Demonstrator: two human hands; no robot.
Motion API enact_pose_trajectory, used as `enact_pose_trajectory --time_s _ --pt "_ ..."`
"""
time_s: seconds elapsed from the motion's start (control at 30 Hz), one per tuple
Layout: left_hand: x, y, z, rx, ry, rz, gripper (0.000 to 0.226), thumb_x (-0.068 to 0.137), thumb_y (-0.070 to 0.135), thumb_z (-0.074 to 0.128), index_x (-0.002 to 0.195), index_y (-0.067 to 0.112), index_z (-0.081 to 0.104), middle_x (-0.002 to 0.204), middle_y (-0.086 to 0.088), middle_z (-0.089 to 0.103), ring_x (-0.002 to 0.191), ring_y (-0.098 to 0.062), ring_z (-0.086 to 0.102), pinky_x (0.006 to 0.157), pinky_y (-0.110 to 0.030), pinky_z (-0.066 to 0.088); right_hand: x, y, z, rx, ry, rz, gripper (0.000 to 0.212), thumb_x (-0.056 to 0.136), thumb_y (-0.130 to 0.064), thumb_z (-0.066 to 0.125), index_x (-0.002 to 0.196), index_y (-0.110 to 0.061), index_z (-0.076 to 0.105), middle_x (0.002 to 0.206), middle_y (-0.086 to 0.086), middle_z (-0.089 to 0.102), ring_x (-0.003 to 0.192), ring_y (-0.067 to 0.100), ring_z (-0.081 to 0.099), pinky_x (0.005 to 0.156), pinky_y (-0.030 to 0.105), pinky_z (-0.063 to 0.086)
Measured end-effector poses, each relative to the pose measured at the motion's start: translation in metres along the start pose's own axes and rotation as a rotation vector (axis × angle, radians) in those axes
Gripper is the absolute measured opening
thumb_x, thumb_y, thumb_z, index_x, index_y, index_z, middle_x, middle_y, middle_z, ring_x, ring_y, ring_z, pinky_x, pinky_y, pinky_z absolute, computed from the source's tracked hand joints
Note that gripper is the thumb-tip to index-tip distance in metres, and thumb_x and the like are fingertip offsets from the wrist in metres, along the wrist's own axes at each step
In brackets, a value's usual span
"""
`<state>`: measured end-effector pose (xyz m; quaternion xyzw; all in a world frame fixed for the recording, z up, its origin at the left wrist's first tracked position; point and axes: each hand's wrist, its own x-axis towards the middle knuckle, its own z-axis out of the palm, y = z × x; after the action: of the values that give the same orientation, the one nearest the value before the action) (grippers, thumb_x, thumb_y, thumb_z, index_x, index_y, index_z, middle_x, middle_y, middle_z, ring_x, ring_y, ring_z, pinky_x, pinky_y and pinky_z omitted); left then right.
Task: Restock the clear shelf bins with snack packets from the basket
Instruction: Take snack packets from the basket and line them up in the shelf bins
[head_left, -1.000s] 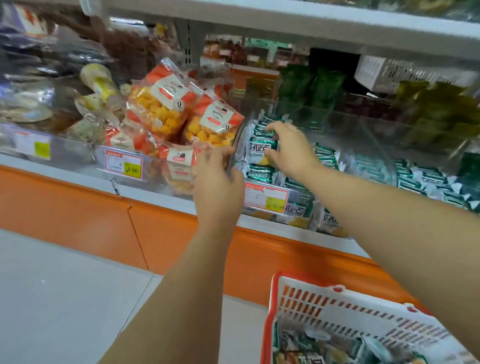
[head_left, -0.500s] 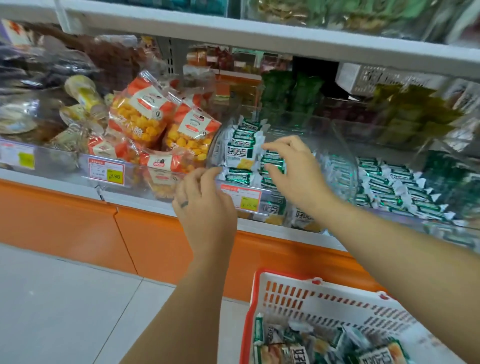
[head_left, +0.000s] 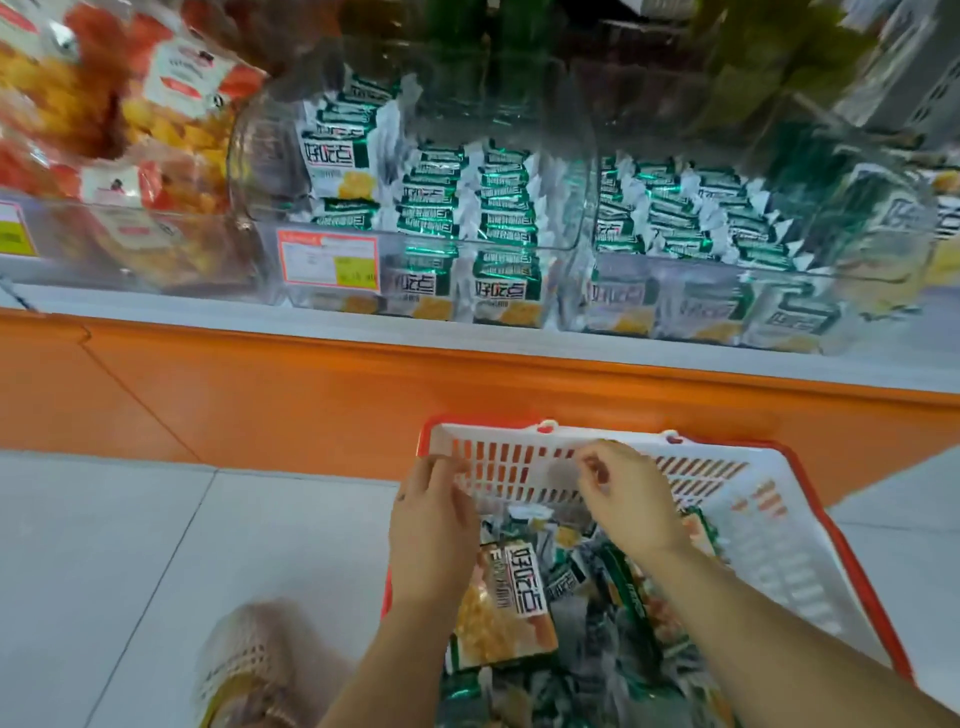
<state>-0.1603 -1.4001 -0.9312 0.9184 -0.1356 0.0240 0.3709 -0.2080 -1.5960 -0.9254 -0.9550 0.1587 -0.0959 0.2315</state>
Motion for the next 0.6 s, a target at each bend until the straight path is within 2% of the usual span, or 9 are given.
enact_pose_trajectory --time_s 0.07,0.2,0.3,0.4,0.5,0.6 --pt "0.0 0.001 0.009 0.15 -0.094 0.088 0.029 0.089 0.011 0.049 0.114 0.022 0.06 0.123 0.004 0.056 0.106 -0.022 0.055 0.094 -0.035 0.038 -0.005 0.025 0.012 -0.07 -0.17 0.115 0.022 0.091 -0.017 0.054 0.109 -0.027 0.063 0.093 -0.007 0.066 0.074 0.008 0.057 0.067 0.022 0.047" --pt "-0.001 0.004 0.039 0.093 -0.272 0.143 0.032 0.091 0.008 0.047 0.118 0.018 0.06 0.127 0.003 0.054 0.112 -0.023 0.055 0.092 -0.037 0.047 -0.009 0.058 0.03 -0.18 -0.379 0.277 0.034 0.092 -0.02 0.056 0.127 -0.018 0.057 0.112 0.003 0.066 0.094 0.017 0.062 0.079 0.024 0.049" --pt "-0.007 -0.006 0.069 0.206 -0.543 -0.047 0.045 0.094 0.015 0.043 0.139 0.024 0.04 0.147 0.001 0.033 0.134 -0.026 0.034 0.107 -0.042 0.037 -0.005 0.073 0.039 -0.251 -0.456 0.314 0.048 0.092 -0.028 0.058 0.136 -0.017 0.046 0.133 0.005 0.054 0.116 0.022 0.054 0.098 0.033 0.045" --pt "-0.017 -0.019 0.085 0.304 -0.79 -0.207 0.059 0.095 0.023 0.044 0.149 0.028 0.02 0.157 0.0 0.016 0.142 -0.028 0.019 0.114 -0.045 0.027 0.007 0.082 0.044 -0.298 -0.561 0.37 0.06 0.089 -0.038 0.059 0.142 -0.018 0.037 0.142 0.006 0.044 0.126 0.026 0.046 0.102 0.036 0.04" --pt "-0.02 -0.025 0.091 0.307 -0.785 -0.239 0.06 0.095 0.027 0.046 0.149 0.031 0.02 0.157 0.001 0.019 0.142 -0.028 0.019 0.116 -0.045 0.024 0.015 0.087 0.051 -0.339 -0.642 0.445 0.072 0.084 -0.045 0.064 0.144 -0.021 0.032 0.143 0.008 0.041 0.125 0.029 0.044 0.102 0.041 0.041" --pt "-0.017 -0.029 0.091 0.285 -0.747 -0.251 0.055 0.094 0.027 0.046 0.146 0.031 0.028 0.151 0.002 0.03 0.138 -0.024 0.028 0.113 -0.045 0.029 0.015 0.088 0.057 -0.352 -0.595 0.518 0.064 0.084 -0.042 0.064 0.138 -0.024 0.036 0.136 0.011 0.042 0.117 0.032 0.049 0.094 0.042 0.048"
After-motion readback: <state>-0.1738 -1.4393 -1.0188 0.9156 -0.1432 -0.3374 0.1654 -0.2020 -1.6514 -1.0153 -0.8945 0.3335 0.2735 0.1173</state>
